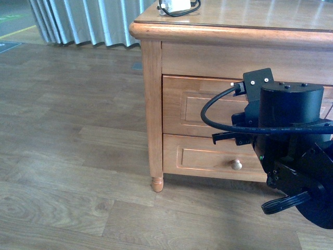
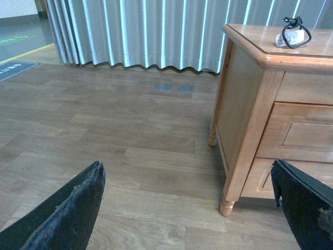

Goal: Put charger into drawer

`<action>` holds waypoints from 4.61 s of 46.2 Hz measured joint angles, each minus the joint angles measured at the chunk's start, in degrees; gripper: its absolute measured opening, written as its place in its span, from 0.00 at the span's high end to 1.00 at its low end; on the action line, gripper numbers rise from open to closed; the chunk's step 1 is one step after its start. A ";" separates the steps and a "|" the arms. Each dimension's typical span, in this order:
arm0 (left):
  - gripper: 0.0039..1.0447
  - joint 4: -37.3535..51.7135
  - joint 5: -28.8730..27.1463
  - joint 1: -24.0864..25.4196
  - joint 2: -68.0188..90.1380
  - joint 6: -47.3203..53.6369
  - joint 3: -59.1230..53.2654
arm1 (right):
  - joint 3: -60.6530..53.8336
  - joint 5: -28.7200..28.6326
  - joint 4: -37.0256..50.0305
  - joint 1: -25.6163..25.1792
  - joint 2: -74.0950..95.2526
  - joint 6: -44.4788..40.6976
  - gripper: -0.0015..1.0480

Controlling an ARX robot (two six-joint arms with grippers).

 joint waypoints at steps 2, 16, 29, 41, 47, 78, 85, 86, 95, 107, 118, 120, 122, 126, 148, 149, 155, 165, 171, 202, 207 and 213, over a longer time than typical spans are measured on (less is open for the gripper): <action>0.06 0.00 0.00 0.00 0.00 0.00 0.00 | -0.02 -0.02 0.02 0.00 0.02 0.00 0.77; 0.06 0.00 0.00 0.00 0.00 0.00 0.00 | -1.22 -1.27 1.42 -0.04 0.13 0.09 0.77; 0.06 0.00 0.00 0.00 0.00 0.00 0.00 | -6.01 -2.62 3.50 -0.20 -1.70 0.81 0.78; 0.06 0.00 0.00 0.00 0.00 -0.02 0.00 | -13.42 -6.36 6.49 -1.05 -4.83 2.47 0.78; 0.06 0.00 0.00 0.00 0.00 0.00 0.00 | -17.79 -9.49 6.86 -2.03 -7.48 4.13 0.78; 0.06 0.00 0.00 0.00 0.00 0.00 0.00 | -31.32 -21.29 12.85 -5.97 -12.85 4.74 0.79; 0.06 0.00 0.00 0.00 0.00 -0.02 0.00 | -34.64 -23.32 14.51 -6.51 -13.97 4.52 0.79; 0.06 0.00 0.00 0.00 0.00 0.00 0.00 | -34.99 -23.47 14.69 -6.54 -14.08 4.52 0.79; 0.06 0.00 0.00 0.00 0.00 -0.02 0.00 | -38.97 -20.79 15.67 -6.91 -15.23 4.24 0.59; 0.06 0.00 0.00 0.00 0.00 0.00 0.00 | -46.14 -22.08 12.20 -10.38 -24.79 3.67 0.22; 0.06 0.00 0.00 0.00 0.00 0.00 0.00 | -46.66 -27.58 -10.10 -17.68 -52.28 3.15 0.08; 0.06 0.00 0.00 0.00 0.00 0.00 0.00 | -45.35 -29.03 -15.58 -19.19 -58.51 3.26 0.08; 0.06 0.00 0.00 0.00 0.00 0.00 0.00 | -43.82 -30.58 -21.40 -21.00 -65.29 3.32 0.08; 0.06 0.00 0.00 0.00 0.00 0.00 0.00 | -42.05 -33.68 -29.38 -24.70 -74.97 3.58 0.08; 0.06 0.00 0.00 0.00 0.00 0.00 0.00 | -41.05 -60.81 -49.29 -54.18 -96.59 8.98 0.08; 0.06 0.00 0.00 0.00 0.00 0.00 0.00 | -41.05 -61.81 -49.42 -55.28 -96.96 9.44 0.08; 0.06 0.00 0.00 0.00 0.00 0.00 0.00 | -40.94 -62.53 -49.44 -56.33 -97.42 10.27 0.08; 0.06 0.00 0.00 0.00 0.00 -0.02 0.00 | -41.22 -62.49 -48.13 -56.22 -97.50 10.58 0.10; 0.06 0.00 0.00 0.00 0.00 -0.02 0.00 | -45.16 -56.35 -41.46 -51.15 -102.73 9.86 0.32; 0.06 0.00 0.00 0.00 0.00 0.00 0.00 | -51.15 -39.43 -49.07 -32.52 -117.15 9.03 0.53; 0.06 0.00 0.00 0.00 0.00 0.00 0.00 | -51.15 -39.43 -49.07 -32.52 -117.15 9.03 0.36; 0.06 6.97 -20.44 -6.51 5.16 -4.39 0.00 | -51.17 -39.43 -49.07 -32.52 -117.15 9.03 0.16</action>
